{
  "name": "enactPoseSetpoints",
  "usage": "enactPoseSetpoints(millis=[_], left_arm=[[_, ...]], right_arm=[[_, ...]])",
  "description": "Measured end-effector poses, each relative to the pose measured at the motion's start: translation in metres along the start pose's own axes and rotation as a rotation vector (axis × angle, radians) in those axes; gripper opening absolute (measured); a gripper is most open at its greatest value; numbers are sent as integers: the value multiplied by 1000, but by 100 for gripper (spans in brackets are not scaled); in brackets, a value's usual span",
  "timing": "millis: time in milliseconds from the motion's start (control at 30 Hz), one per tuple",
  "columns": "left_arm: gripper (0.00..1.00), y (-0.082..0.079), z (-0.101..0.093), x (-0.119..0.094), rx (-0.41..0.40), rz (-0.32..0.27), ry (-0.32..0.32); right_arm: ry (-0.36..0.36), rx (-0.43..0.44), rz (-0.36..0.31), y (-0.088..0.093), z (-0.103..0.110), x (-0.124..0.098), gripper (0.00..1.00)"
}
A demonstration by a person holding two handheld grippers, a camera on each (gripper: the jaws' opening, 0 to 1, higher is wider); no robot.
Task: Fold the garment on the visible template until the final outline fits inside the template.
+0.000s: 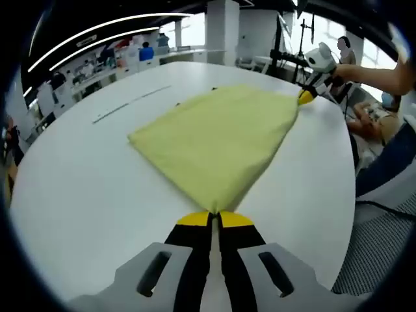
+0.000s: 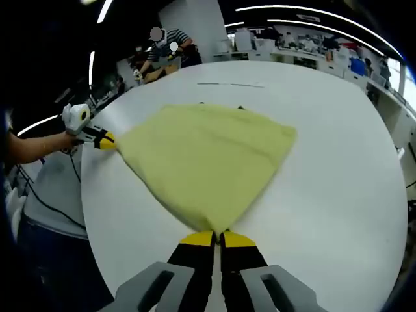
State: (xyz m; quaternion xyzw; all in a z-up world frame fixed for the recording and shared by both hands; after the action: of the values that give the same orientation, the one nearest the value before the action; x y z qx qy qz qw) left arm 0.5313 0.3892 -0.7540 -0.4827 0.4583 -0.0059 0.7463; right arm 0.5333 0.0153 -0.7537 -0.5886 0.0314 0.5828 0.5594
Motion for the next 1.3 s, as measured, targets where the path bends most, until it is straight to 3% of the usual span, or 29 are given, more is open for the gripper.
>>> enactPoseSetpoints(millis=[133,433,1300], left_arm=[[0,0,3,-2,71,8,-20],[0,3,-3,-7,92,16,-14],[0,16,-18,-23,-3,17,-31]], right_arm=[[-3,-10,1,0,1,-2,0],[-13,-29,22,6,5,-5,0],[-35,-16,19,25,23,-13,0]])
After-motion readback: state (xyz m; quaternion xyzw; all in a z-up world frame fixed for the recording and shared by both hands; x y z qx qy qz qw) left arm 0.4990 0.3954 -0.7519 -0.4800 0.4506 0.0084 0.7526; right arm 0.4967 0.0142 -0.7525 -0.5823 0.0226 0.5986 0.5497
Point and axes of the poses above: the point that each gripper's makers call its tool centre point, and the gripper's own axes: x roughly forward along the fingers, z roughly to its left, y roughly out of its underside, the point moved 3 cm from there along -x, roughly backward along the fingers, and after that the axes turned 8 degrees about -y, right-handed, at the moved point
